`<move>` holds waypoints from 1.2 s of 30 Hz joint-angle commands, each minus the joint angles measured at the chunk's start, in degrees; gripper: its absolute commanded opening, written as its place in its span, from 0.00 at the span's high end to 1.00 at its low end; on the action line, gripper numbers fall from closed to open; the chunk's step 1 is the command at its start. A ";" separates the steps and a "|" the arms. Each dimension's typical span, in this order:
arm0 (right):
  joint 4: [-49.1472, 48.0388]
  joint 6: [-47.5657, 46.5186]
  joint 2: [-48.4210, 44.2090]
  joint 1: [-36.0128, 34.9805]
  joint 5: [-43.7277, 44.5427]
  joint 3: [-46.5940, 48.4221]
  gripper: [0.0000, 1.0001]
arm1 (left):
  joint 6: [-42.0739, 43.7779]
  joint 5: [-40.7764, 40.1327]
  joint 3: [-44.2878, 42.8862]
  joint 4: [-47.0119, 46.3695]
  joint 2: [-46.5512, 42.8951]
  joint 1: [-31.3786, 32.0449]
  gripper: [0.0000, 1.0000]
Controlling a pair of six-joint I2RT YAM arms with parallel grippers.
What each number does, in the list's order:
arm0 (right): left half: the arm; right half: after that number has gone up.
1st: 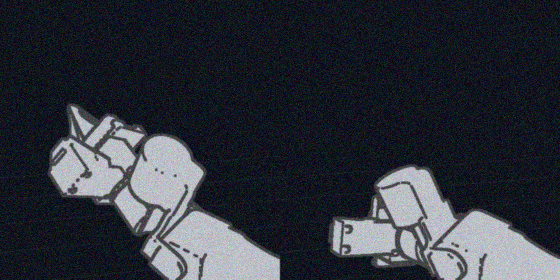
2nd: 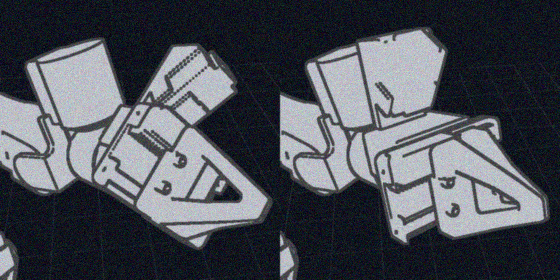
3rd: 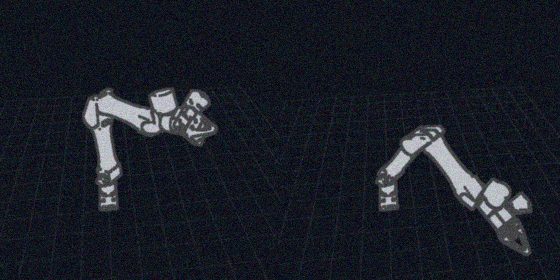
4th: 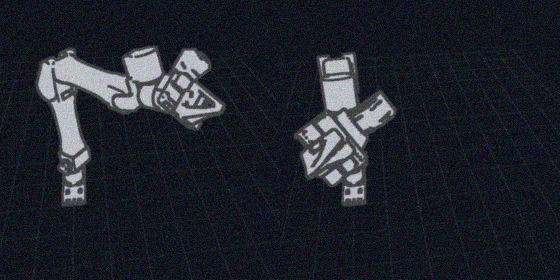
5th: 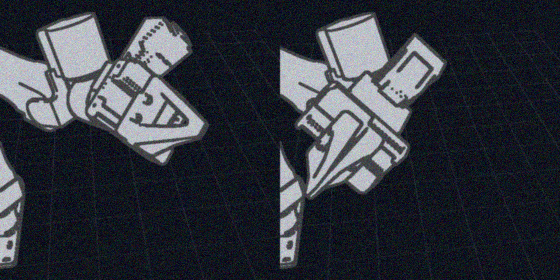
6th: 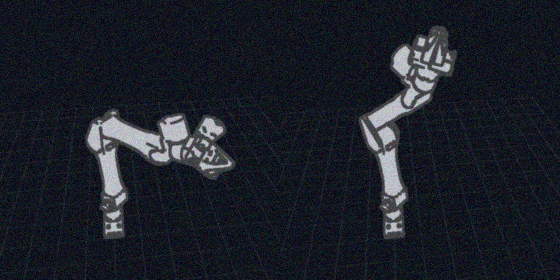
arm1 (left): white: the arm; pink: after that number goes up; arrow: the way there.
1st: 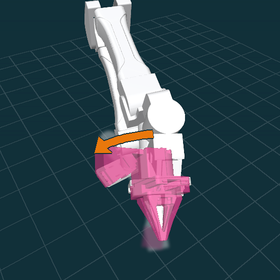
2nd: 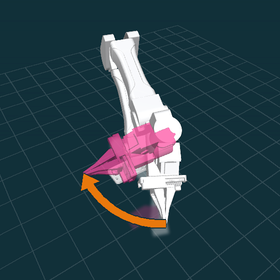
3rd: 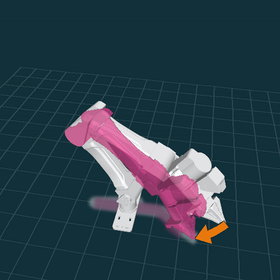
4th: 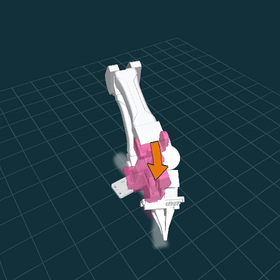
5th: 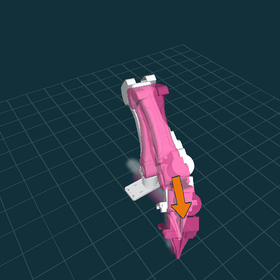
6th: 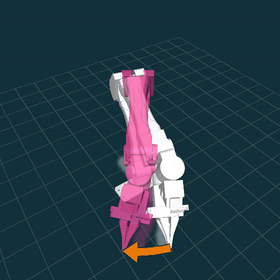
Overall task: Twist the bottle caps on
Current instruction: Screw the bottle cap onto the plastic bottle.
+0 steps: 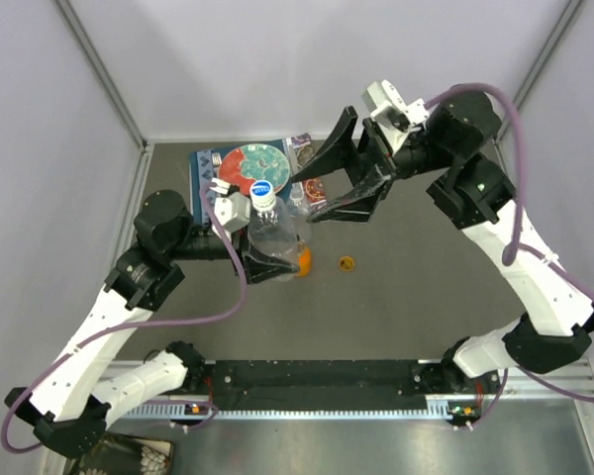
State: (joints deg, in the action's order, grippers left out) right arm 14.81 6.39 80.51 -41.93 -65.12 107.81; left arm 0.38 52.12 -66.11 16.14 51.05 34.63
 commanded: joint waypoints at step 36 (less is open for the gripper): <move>-63.40 55.64 19.24 -3.77 -17.32 7.33 0.40 | -0.82 10.29 2.21 -2.17 1.95 2.98 0.69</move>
State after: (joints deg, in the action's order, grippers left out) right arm -42.44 57.54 99.44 -44.99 -81.84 112.53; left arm -1.52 62.11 -64.03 15.88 53.78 37.30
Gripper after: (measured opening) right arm 0.623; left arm 0.613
